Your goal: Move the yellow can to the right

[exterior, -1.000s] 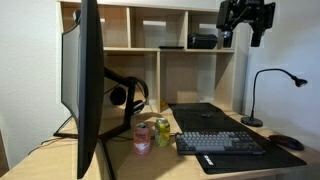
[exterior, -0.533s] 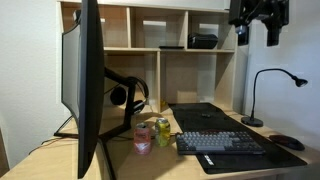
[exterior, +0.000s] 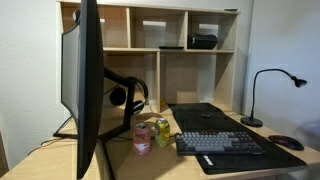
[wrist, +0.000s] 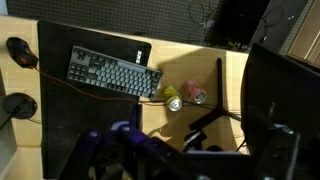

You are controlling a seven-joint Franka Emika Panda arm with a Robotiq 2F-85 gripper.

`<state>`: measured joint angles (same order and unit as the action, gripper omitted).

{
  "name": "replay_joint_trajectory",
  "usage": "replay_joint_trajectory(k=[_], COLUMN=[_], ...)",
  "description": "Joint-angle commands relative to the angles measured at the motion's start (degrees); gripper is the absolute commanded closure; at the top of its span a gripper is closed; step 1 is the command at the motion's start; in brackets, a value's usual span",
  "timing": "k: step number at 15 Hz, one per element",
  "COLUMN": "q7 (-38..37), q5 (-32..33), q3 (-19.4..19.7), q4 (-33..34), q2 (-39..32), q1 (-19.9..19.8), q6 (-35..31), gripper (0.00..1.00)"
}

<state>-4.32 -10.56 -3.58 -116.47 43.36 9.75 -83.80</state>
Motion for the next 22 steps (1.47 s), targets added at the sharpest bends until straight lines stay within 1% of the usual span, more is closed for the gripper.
replay_joint_trajectory(k=[1, 2, 4, 6, 8, 9, 11, 12, 13, 15, 18, 19, 22], q7=[0.9, -0.25, -1.01, 1.12, 1.0, 0.01, -1.64, -2.32, -1.48, -1.65, -1.65, -0.97, -2.08], q5=[-0.81, 0.21, 0.6, -2.13, -2.35, -1.39, -1.27, -2.28, -1.22, -1.17, -1.17, -1.79, -3.6], q3=[-0.98, -1.63, -2.76, -3.26, -5.14, -6.38, -7.42, -7.19, -6.84, -6.91, -6.91, -7.15, -8.78], q4=[-0.19, 0.1, -1.14, -3.63, -5.86, -7.44, -8.57, -8.23, -8.07, -8.03, -7.86, -8.21, -10.97], q2=[-0.01, -1.91, -7.17, -10.28, -14.62, -16.53, -21.04, -22.6, -20.22, -22.29, -21.0, -23.37, -26.57], q1=[-1.82, -2.58, -3.01, -1.04, -0.74, -1.08, -1.14, -0.91, -0.58, -0.55, -0.55, -0.33, 0.71], q6=[0.37, 1.02, -0.32, -1.26, -4.21, -8.21, -13.71, -14.04, -12.0, -12.68, -12.52, -15.01, -26.82], gripper=[0.0, 0.0, 0.0, 0.0, 0.0, 0.0, 0.0, 0.0, 0.0, 0.0, 0.0, 0.0, 0.0])
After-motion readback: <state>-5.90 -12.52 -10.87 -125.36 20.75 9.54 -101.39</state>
